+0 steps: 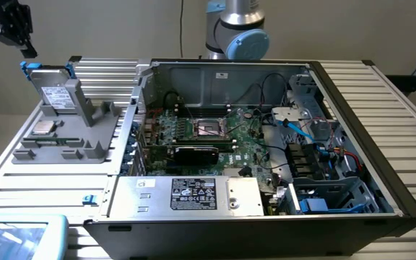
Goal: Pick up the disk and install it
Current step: 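Pick up the disk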
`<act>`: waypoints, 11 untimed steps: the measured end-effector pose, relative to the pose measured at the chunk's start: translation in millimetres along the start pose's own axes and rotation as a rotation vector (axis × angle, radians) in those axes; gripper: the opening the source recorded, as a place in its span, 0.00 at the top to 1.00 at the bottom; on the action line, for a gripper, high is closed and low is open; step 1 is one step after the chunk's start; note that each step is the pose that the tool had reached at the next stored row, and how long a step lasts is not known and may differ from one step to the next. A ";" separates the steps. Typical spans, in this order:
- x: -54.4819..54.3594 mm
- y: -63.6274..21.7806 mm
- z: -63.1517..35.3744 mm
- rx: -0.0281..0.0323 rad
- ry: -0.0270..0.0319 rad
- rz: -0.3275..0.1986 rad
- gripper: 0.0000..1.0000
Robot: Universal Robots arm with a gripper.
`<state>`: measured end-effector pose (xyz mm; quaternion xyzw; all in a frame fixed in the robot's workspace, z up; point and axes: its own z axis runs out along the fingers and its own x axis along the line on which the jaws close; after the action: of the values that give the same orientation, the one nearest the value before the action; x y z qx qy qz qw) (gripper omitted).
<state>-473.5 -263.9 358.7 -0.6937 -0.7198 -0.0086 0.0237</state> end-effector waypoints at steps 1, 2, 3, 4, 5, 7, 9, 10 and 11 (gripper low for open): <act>-0.1 0.0 1.8 0.0003 0.0000 0.000 0.89; -0.2 0.1 3.7 0.0007 0.0000 0.001 0.89; -0.2 0.1 5.5 0.0011 0.0001 0.001 0.89; -0.3 0.1 6.2 0.0014 0.0001 0.002 0.89; -0.3 0.2 6.1 0.0015 0.0000 0.002 0.89; -0.3 0.1 6.1 0.0017 0.0000 0.002 0.89; -0.3 0.1 6.2 0.0016 -0.0001 0.002 0.89; -0.3 0.1 6.2 0.0016 0.0000 0.002 0.89; -0.3 0.1 6.2 0.0015 0.0000 0.002 0.89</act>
<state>-473.5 -263.9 352.5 -0.6944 -0.7192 -0.0081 0.0243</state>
